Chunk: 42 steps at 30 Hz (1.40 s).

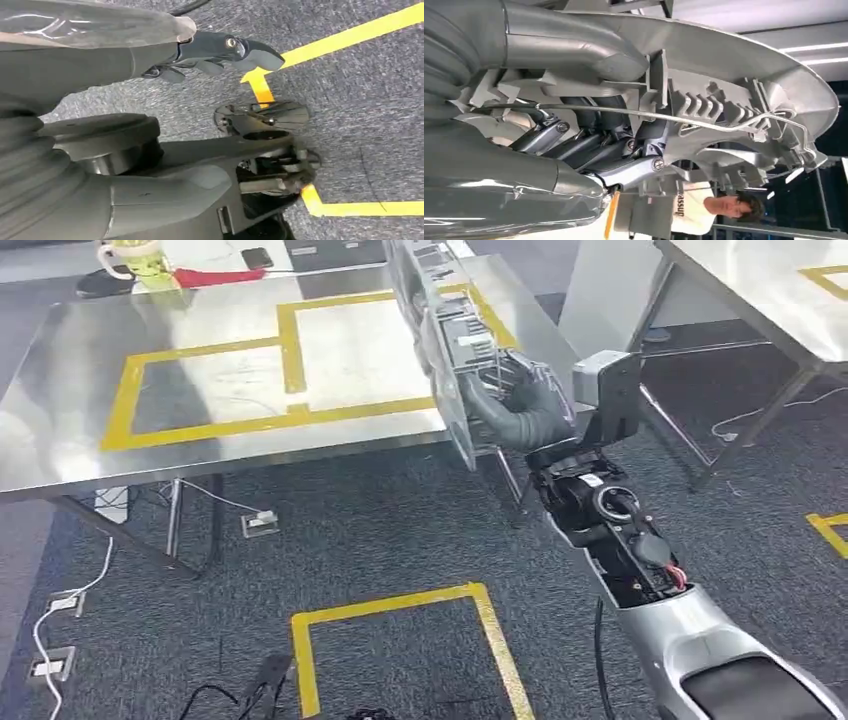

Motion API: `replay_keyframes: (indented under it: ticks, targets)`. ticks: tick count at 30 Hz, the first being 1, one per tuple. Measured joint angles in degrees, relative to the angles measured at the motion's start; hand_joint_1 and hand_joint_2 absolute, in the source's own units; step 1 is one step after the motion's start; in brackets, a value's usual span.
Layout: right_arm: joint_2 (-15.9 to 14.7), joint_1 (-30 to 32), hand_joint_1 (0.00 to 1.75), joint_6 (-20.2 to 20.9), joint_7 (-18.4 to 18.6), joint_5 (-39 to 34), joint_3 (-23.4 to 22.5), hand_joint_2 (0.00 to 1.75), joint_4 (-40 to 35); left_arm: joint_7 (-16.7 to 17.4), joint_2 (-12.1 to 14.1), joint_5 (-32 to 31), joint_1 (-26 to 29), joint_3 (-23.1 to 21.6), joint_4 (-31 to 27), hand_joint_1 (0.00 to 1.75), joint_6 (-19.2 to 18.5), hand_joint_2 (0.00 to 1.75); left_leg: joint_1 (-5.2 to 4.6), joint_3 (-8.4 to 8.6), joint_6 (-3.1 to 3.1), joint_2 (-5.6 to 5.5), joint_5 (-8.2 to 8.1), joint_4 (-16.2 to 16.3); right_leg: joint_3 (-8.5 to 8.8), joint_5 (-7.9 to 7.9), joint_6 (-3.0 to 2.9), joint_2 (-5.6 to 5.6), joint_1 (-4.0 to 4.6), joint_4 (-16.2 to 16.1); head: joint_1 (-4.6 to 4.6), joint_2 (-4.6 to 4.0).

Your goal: Take the parts from the cabinet and place them on the table.

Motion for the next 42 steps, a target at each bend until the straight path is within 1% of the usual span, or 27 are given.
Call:
replay_keyframes:
  ticks: [2,3,6,7,8,9,12,13,14,15,17,18,19,22,24,27,28,29,30,32,33,34,37,38,39,40,42]
  targets:
    - [0.0,0.0,1.75,0.0,0.0,0.0,0.0,1.75,0.0,0.0,0.0,0.0,-0.1,0.0,0.0,0.00,0.0,1.75,-0.09,5.14,0.80,0.01,5.12,-11.0,0.45,-0.33,0.21,0.10,0.04,0.0,-0.37,0.00]
    - [0.0,-0.1,1.75,0.1,0.0,0.0,0.0,1.75,0.0,0.0,0.1,0.0,-0.1,0.0,0.0,0.00,0.0,1.75,-0.57,6.31,1.05,-0.01,4.61,-13.2,0.27,-0.55,0.53,0.20,0.52,0.2,-0.46,0.00]
    - [0.0,-0.1,1.75,0.1,0.0,0.0,0.0,1.75,0.0,0.0,0.1,0.0,-0.1,0.0,0.0,0.00,0.0,1.75,-0.64,6.12,1.47,-0.07,4.39,-13.3,0.38,-0.68,1.15,0.16,0.22,-0.1,-0.07,0.00]
    - [0.0,-0.1,1.75,0.1,0.0,0.0,0.0,1.75,0.0,0.0,0.0,0.0,-0.1,0.0,0.0,0.00,0.0,1.75,-0.33,6.40,1.78,-0.08,4.53,-13.8,0.52,-0.90,1.58,0.18,0.54,-0.1,0.06,0.00]
    - [0.0,-0.1,1.75,0.1,0.0,0.0,0.0,1.75,0.0,0.0,0.0,0.0,-0.1,0.0,0.0,0.00,0.0,1.75,-0.05,6.89,1.97,-0.02,4.62,-14.2,0.36,-1.56,1.83,0.04,0.19,0.6,0.13,0.00]
    - [0.0,-0.2,1.75,0.1,0.0,0.0,0.1,1.75,0.0,0.0,0.0,0.0,-0.2,0.0,0.0,0.00,0.0,1.75,0.01,7.03,2.32,-0.02,4.49,-14.3,-0.62,-3.18,2.05,-0.07,0.28,3.1,0.55,0.00]
    - [0.0,-0.1,1.75,0.3,-0.1,0.0,0.2,1.75,0.1,0.0,-0.1,0.0,-0.2,0.0,0.0,0.00,0.0,1.75,-0.03,7.11,2.70,0.04,4.30,-14.2,-7.49,-9.21,2.63,-0.18,0.01,17.2,1.27,0.00]
    - [0.0,0.0,1.75,0.3,-0.1,0.0,0.2,1.75,0.2,0.0,-0.1,0.0,-0.1,0.0,0.0,0.00,0.0,1.75,0.00,7.14,2.71,0.03,4.21,-14.2,-8.86,-9.26,2.76,-0.23,-0.06,19.4,1.44,0.00]
    - [0.0,0.0,1.75,0.3,-0.1,0.0,0.2,1.75,0.3,0.0,-0.1,0.0,-0.1,0.0,0.0,0.00,0.0,1.75,0.06,7.30,2.68,-0.01,4.09,-14.2,-8.70,-7.92,2.80,-0.30,-0.13,18.5,1.60,0.00]
    - [0.0,-0.1,1.75,0.3,-0.1,0.0,0.2,1.75,0.3,0.0,-0.1,0.0,-0.1,0.0,0.0,0.00,0.0,1.75,0.13,7.53,2.55,-0.12,3.92,-14.1,-7.28,-5.39,2.82,-0.35,-0.21,15.0,1.82,0.00]
    - [0.0,-0.1,1.75,0.3,-0.1,-0.1,0.2,1.75,0.3,0.0,-0.2,0.0,-0.1,0.0,0.0,0.00,0.0,1.75,0.21,7.95,2.07,-0.30,3.34,-13.7,-2.36,0.72,2.77,-0.48,-0.39,3.9,2.05,0.00]
    - [0.0,-0.1,1.75,0.4,-0.2,-0.2,0.2,1.75,0.3,0.0,-0.2,0.0,-0.1,0.0,0.0,0.00,0.0,1.75,-0.02,7.77,1.75,-0.35,3.10,-13.6,-1.25,0.48,2.84,-0.43,-0.35,1.7,2.19,0.00]
    - [0.0,-0.2,1.75,0.5,-0.2,-0.2,0.2,1.75,0.4,0.2,-0.2,0.0,-0.2,0.0,0.0,0.00,0.0,1.75,-0.27,7.43,1.59,-0.39,3.06,-13.0,-1.14,0.22,2.54,-0.32,-0.13,0.5,2.23,0.00]
    - [0.0,0.0,1.75,0.4,-0.3,-0.2,0.2,1.75,0.5,0.4,-0.2,0.0,-0.1,-0.1,0.0,0.00,0.0,1.75,-0.19,7.36,0.75,-0.31,3.16,-13.3,-1.44,0.10,1.57,-0.05,-0.04,0.8,1.66,0.00]
    - [0.0,-0.1,1.75,0.4,-0.3,-0.2,0.2,1.75,0.5,0.4,-0.1,0.0,-0.2,-0.2,0.0,0.00,0.0,1.75,-0.01,6.57,0.14,0.03,1.66,-11.1,-0.69,0.18,0.94,-0.11,-0.43,0.4,1.46,0.00]
    - [0.0,-0.1,1.75,0.4,-0.4,-0.2,0.2,1.75,0.6,0.4,-0.1,0.0,-0.1,-0.2,0.0,0.00,0.0,1.75,0.05,-0.40,-0.37,0.05,-4.21,2.7,-0.63,0.02,0.34,-0.19,-0.30,0.4,0.61,0.00]
    - [0.0,-0.1,1.75,0.4,-0.4,-0.2,0.2,1.75,0.6,0.4,-0.1,0.0,-0.1,-0.3,0.0,0.00,0.0,1.75,0.04,-2.32,-0.40,0.05,-4.70,5.9,-0.56,-0.07,0.21,-0.17,-0.24,0.4,0.35,0.00]
    - [0.0,0.0,1.75,0.4,-0.4,-0.2,0.2,1.75,0.7,0.4,-0.1,0.0,-0.1,-0.3,0.0,0.00,0.0,1.75,0.04,-2.69,-0.31,0.05,-3.92,5.9,-0.43,-0.13,0.17,-0.11,-0.20,0.4,0.15,0.00]
    - [0.0,0.0,1.75,0.4,-0.4,-0.2,0.2,1.75,0.8,0.4,0.0,0.0,-0.1,-0.3,0.0,0.00,0.0,1.75,0.03,-1.77,-0.11,0.05,-1.82,3.4,-0.25,-0.24,0.09,-0.03,-0.18,0.4,0.07,0.00]
    - [0.0,-0.1,1.75,0.4,-0.3,-0.2,0.2,1.75,0.8,0.4,0.1,0.0,-0.2,-0.3,0.0,0.00,0.0,1.75,-0.04,3.02,0.66,0.05,3.91,-7.3,0.31,-0.57,0.28,0.12,-0.08,0.4,-0.37,0.00]
    - [0.0,-0.1,1.75,0.4,-0.3,-0.2,0.2,1.75,0.8,0.4,0.2,0.0,-0.2,-0.3,0.0,0.00,0.0,1.75,-0.15,5.07,1.16,0.05,5.39,-11.9,0.42,-0.76,0.44,0.14,-0.06,0.4,-0.52,0.00]
    - [0.0,-0.2,1.75,0.5,-0.4,-0.2,0.2,1.75,0.8,0.4,0.3,0.0,-0.3,-0.3,0.0,0.00,0.0,1.75,-0.57,5.72,1.26,0.11,4.76,-13.3,0.21,-0.97,0.77,0.25,0.44,0.6,-0.66,0.00]
    - [0.0,-0.2,1.75,0.5,-0.5,-0.2,0.3,1.75,0.9,0.5,0.3,0.0,-0.4,-0.3,0.0,0.00,0.0,1.75,-0.74,5.62,1.49,-0.02,4.54,-13.3,0.38,-1.06,1.42,0.14,0.12,0.1,-0.20,0.00]
    - [0.0,-0.2,1.75,0.5,-0.5,-0.2,0.3,1.75,0.9,0.5,0.3,0.0,-0.4,-0.3,0.0,0.00,0.0,1.75,-0.26,6.04,1.76,-0.01,4.69,-13.9,0.53,-1.34,1.84,0.14,0.42,0.2,-0.02,0.00]
    - [0.0,-0.2,1.75,0.5,-0.4,-0.2,0.3,1.75,0.9,0.5,0.3,0.0,-0.4,-0.3,0.0,0.00,0.0,1.75,-0.14,6.48,1.88,-0.04,4.73,-14.2,0.26,-2.21,2.09,-0.03,0.14,1.4,0.07,0.00]
    - [0.0,-0.3,1.75,0.6,-0.5,-0.2,0.3,1.75,0.9,0.5,0.3,0.0,-0.4,-0.3,0.0,0.00,0.1,1.75,-0.08,6.65,2.24,0.02,4.59,-14.3,-1.22,-4.16,2.32,-0.13,0.12,4.6,0.52,0.00]
    - [0.0,-0.2,1.75,0.8,-0.5,-0.3,0.3,1.75,1.0,0.5,0.3,0.0,-0.4,-0.3,0.0,0.00,0.0,1.75,-0.09,6.84,2.54,0.04,4.40,-14.2,-5.92,-8.59,2.71,-0.19,0.00,14.4,1.05,0.00]
